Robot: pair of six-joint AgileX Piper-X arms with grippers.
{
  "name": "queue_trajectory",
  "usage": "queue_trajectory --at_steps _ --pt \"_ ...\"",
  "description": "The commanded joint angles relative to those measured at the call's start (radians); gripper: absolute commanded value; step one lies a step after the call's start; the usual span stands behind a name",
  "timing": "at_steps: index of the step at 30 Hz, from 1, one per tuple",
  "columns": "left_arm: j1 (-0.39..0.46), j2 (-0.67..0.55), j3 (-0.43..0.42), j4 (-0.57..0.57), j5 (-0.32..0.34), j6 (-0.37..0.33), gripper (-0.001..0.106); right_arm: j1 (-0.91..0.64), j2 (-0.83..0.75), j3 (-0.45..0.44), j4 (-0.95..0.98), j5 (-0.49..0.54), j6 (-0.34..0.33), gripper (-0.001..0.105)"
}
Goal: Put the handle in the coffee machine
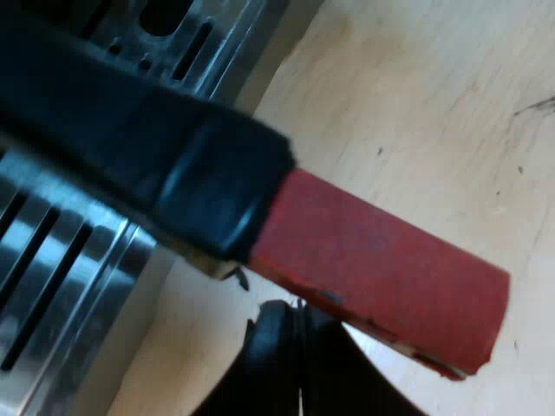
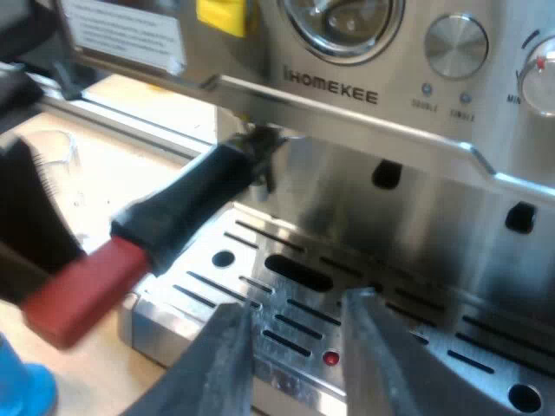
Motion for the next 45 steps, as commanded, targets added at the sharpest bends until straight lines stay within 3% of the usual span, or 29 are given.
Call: queue_trajectory --at_steps 1,3,5,8,12,15,18,20,23,25,33,36,37,41,45 --pt "-0.058 -0.014 -0.019 -0.117 0.163 -0.013 0.000 0.000 -0.032 -0.001 0.002 -0.012 0.002 0.030" --pt "-0.064 -0.014 -0.019 -0.142 0.163 -0.011 0.000 0.000 -0.039 -0.001 0.002 -0.012 0.003 0.034" --pt "-0.066 -0.014 -0.019 -0.176 0.163 -0.011 0.000 0.000 -0.043 -0.001 0.002 -0.015 0.003 0.053" --pt "-0.066 -0.014 -0.019 -0.189 0.161 -0.011 0.000 0.000 -0.043 -0.001 0.002 -0.048 0.003 0.072" --pt "-0.066 -0.014 -0.019 -0.100 0.122 -0.015 0.000 0.000 -0.043 -0.001 0.002 -0.056 0.003 0.076" --pt "-0.055 -0.014 -0.019 0.008 0.049 0.003 0.005 0.000 -0.043 -0.001 0.002 -0.056 0.003 0.076" --pt "-0.010 -0.014 -0.019 0.072 0.050 0.020 0.028 0.000 -0.043 -0.001 0.002 -0.056 0.003 0.076" --pt "0.045 -0.014 -0.019 0.116 0.050 0.020 0.056 0.000 -0.043 -0.001 0.002 -0.056 0.003 0.076" --pt "0.115 -0.022 -0.019 0.164 0.057 0.023 0.083 0.000 -0.043 -0.001 0.008 -0.056 0.003 0.076" --pt "0.155 -0.037 -0.019 0.183 0.061 0.027 0.088 0.000 -0.043 -0.001 0.014 -0.056 0.003 0.076" --pt "0.340 -0.178 -0.019 0.167 0.055 -0.031 0.089 -0.003 -0.041 0.000 0.023 -0.069 0.032 0.076" --pt "0.399 -0.254 -0.030 0.121 0.006 -0.093 0.089 -0.011 -0.041 -0.003 0.029 -0.098 0.049 0.076" --pt "0.431 -0.307 -0.049 0.068 -0.063 -0.171 0.089 -0.081 -0.041 -0.053 0.125 -0.288 0.163 0.076" --pt "0.458 -0.385 -0.105 -0.034 -0.095 -0.255 0.089 -0.161 -0.041 -0.125 0.207 -0.315 0.173 0.076" --pt "0.457 -0.418 -0.157 -0.083 -0.095 -0.293 0.089 -0.232 -0.041 -0.193 0.322 -0.326 0.173 0.076"
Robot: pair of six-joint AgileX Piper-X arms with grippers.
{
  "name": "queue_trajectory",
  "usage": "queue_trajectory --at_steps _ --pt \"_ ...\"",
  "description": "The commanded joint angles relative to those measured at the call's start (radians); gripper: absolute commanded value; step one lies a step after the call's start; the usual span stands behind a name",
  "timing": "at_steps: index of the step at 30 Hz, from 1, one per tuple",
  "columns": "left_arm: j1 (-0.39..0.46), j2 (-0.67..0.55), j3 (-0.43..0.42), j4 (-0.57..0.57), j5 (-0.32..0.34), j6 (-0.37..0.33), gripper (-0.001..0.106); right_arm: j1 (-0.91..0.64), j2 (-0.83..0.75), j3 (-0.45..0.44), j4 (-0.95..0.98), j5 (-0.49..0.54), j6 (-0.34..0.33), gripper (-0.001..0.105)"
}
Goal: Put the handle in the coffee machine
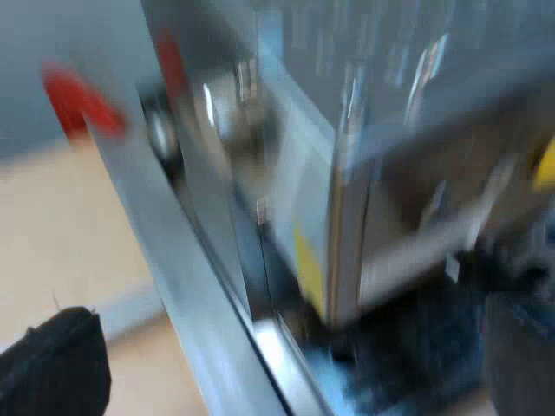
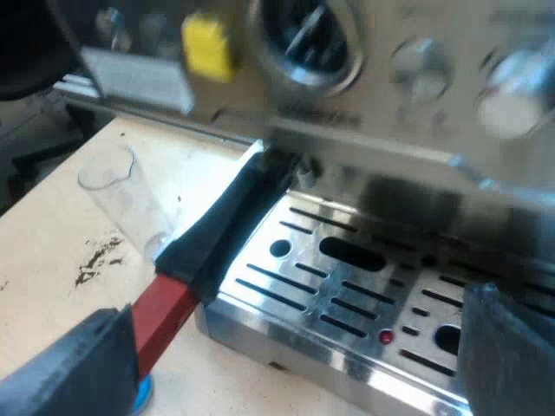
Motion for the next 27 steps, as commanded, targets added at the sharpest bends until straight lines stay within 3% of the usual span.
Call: queue_trajectory --at_steps 1,4,9,12,16,18,27 --pt "-0.001 -0.022 -0.045 -0.042 -0.013 -0.040 0.089 -0.064 -0.007 -0.066 0.116 -0.045 0.004 0.076" --pt "-0.001 -0.027 -0.103 -0.040 -0.009 -0.056 0.089 -0.174 -0.009 -0.124 0.222 -0.118 0.004 0.076" --pt "-0.001 -0.027 -0.139 -0.105 0.093 -0.053 0.089 -0.379 -0.009 -0.190 0.311 -0.230 -0.033 0.076" --pt "-0.001 -0.027 -0.139 -0.159 0.095 -0.056 0.089 -0.512 -0.011 -0.215 0.350 -0.296 -0.057 0.076" --pt "-0.001 -0.034 -0.141 -0.105 0.067 -0.120 0.087 -0.692 -0.033 -0.222 0.398 -0.335 -0.076 0.076" --pt "-0.001 -0.044 -0.141 -0.071 0.051 -0.118 0.085 -0.760 -0.050 -0.222 0.425 -0.336 -0.110 0.076" --pt "-0.001 -0.210 -0.141 0.034 0.022 -0.048 0.058 -0.931 -0.206 -0.222 0.533 -0.336 -0.238 0.076"
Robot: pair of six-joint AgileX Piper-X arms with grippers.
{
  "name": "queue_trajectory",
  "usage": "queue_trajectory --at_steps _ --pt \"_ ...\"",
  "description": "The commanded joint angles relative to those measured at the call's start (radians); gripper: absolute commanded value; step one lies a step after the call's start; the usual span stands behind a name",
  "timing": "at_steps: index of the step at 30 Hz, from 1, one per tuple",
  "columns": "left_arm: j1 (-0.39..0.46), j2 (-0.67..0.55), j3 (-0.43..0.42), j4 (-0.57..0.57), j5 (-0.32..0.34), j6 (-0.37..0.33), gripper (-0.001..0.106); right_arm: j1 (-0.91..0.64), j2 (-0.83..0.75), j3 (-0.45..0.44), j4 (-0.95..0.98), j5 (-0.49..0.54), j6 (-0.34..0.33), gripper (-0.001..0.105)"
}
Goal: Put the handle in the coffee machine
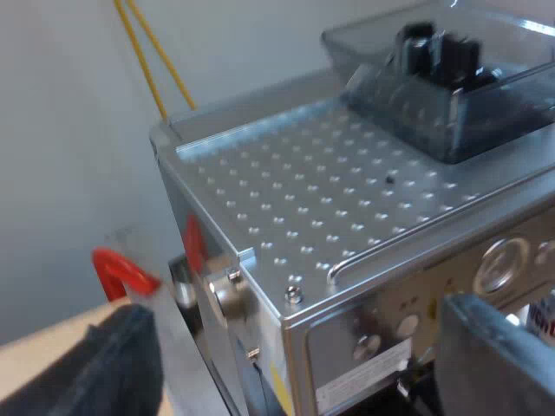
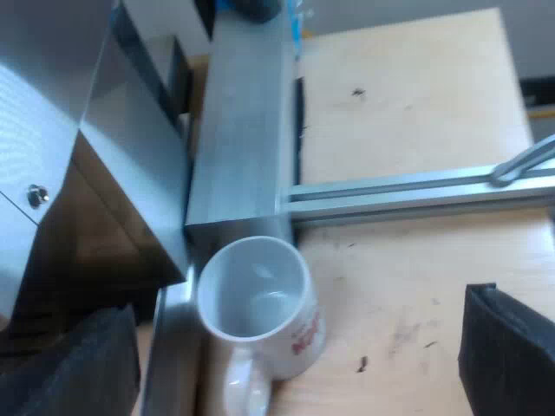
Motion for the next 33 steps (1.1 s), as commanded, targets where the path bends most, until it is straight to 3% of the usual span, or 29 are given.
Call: queue_trajectory --at_steps 1,11,14,18,21,28,33 --pt "-0.001 -0.086 -0.008 0.034 -0.024 0.004 0.058 -0.012 -0.083 -0.012 0.037 -0.011 -0.040 0.076" --pt "-0.001 -0.309 0.016 0.206 -0.069 0.012 0.058 -0.012 -0.329 -0.012 0.119 -0.011 -0.100 0.076" --pt "-0.001 -0.419 0.055 0.235 -0.069 0.090 0.058 -0.012 -0.454 -0.012 0.132 -0.002 -0.106 0.076" --pt "-0.001 -0.516 0.112 0.279 -0.069 0.113 0.058 -0.012 -0.534 -0.005 0.132 -0.002 -0.106 0.076" --pt "-0.001 -0.586 0.156 0.358 -0.069 0.126 0.058 -0.012 -0.609 0.030 0.132 -0.002 -0.106 0.076" --pt "-0.001 -0.727 0.247 0.483 -0.072 0.257 0.058 -0.012 -0.806 0.165 0.134 0.002 -0.108 0.076" --pt "-0.001 -0.721 0.299 0.500 -0.072 0.253 0.058 -0.007 -0.797 0.207 0.155 -0.043 -0.122 0.076"
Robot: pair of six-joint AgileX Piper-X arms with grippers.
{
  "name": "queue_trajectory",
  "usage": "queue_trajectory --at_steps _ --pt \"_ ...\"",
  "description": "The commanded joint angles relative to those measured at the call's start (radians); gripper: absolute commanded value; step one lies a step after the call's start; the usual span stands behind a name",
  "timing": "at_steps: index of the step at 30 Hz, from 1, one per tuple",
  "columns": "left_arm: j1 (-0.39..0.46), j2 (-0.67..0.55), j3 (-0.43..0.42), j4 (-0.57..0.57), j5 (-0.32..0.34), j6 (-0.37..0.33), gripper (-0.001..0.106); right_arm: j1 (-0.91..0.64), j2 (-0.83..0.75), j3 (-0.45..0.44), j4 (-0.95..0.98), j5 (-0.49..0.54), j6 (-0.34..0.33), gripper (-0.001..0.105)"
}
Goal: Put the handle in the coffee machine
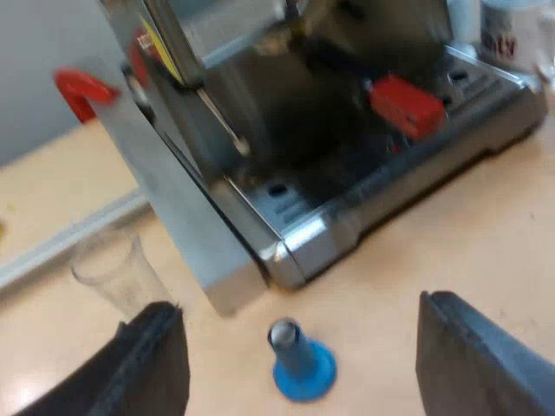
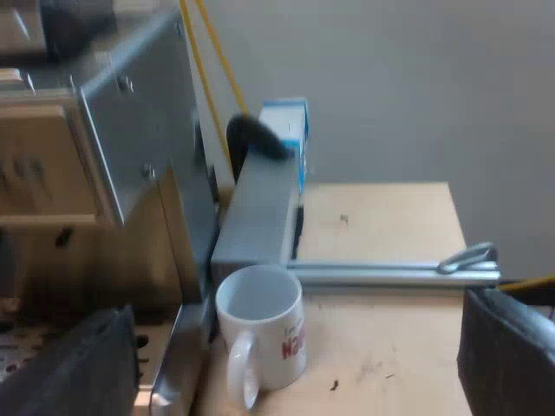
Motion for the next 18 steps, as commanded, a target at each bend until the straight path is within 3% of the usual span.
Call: queue_trajectory --at_steps 1,4,11,13,18 --pt "-0.001 -0.140 0.031 -0.041 -0.011 -0.026 0.058 -0.001 -0.046 0.041 -0.062 -0.035 -0.018 0.076" --pt "0.004 -0.140 0.082 -0.116 -0.016 -0.148 0.058 -0.001 -0.046 0.081 -0.101 -0.054 -0.014 0.076" --pt "0.038 -0.138 0.212 -0.298 -0.054 -0.310 0.058 -0.001 -0.044 0.190 -0.116 -0.107 -0.014 0.076" --pt "0.033 -0.138 0.236 -0.316 -0.063 -0.321 0.058 -0.001 -0.044 0.218 -0.111 -0.114 -0.008 0.076" --pt "-0.010 -0.138 0.278 -0.317 -0.074 -0.319 0.058 -0.001 -0.044 0.299 -0.103 -0.134 0.089 0.076"
